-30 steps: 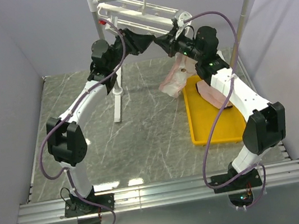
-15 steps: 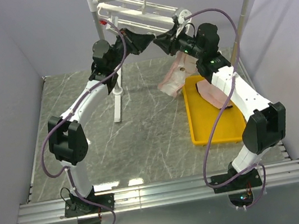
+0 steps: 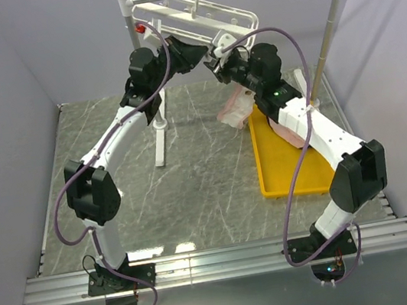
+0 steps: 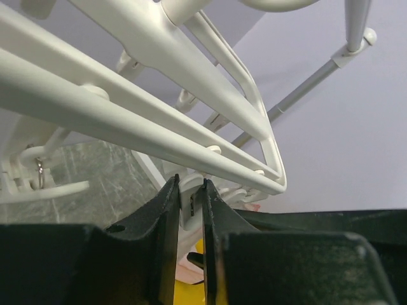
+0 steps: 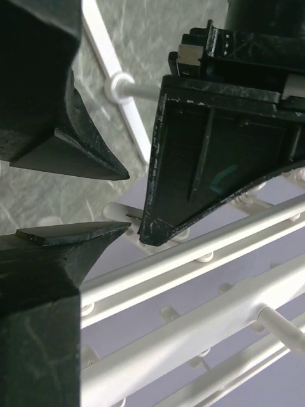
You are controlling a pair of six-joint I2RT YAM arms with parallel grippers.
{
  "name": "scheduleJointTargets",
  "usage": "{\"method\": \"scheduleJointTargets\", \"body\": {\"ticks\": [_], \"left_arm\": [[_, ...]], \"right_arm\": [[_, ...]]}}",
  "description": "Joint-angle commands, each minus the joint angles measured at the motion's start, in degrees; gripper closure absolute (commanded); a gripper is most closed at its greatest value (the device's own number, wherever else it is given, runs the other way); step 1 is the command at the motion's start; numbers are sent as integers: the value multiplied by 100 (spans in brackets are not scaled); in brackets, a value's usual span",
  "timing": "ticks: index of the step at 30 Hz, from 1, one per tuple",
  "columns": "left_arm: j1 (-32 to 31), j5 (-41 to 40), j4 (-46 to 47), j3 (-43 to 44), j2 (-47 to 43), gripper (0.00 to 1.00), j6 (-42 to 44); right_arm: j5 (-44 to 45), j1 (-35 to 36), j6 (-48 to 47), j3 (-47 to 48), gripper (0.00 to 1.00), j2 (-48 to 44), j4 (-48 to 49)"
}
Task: Clip the underwear to the hanger
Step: Open the clamp at the hanger.
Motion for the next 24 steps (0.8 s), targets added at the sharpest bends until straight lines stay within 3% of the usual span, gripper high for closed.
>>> {"method": "scheduleJointTargets", "body": {"ticks": [1,10,13,14,15,17,22,24], "left_arm": [[-103,-482,-673,440,-152,100,-67],[-244,-527,-911,581,-169,100,-85],[-235,-484,-937,616,-143,99,-146],[-244,-457,-963,625,-134,97,-190],[-244,-439,-963,651,-143,88,-182],[-235,-413,-833,599,-195,83,-164],[-77,-282,-533,441,-283,57,-199],[36,-159,-288,266,-354,58,-225]], "right_arm": [[514,180,-668,-79,61,-254,293],[1165,401,-1346,114,67,1,416],[1122,418,-1390,211,79,80,328],[1069,418,-1381,211,88,89,310],[1043,418,-1346,185,93,89,319],[920,409,-1267,176,100,63,301],[473,155,-654,299,100,1,100],[218,76,-424,491,100,28,-50]]}}
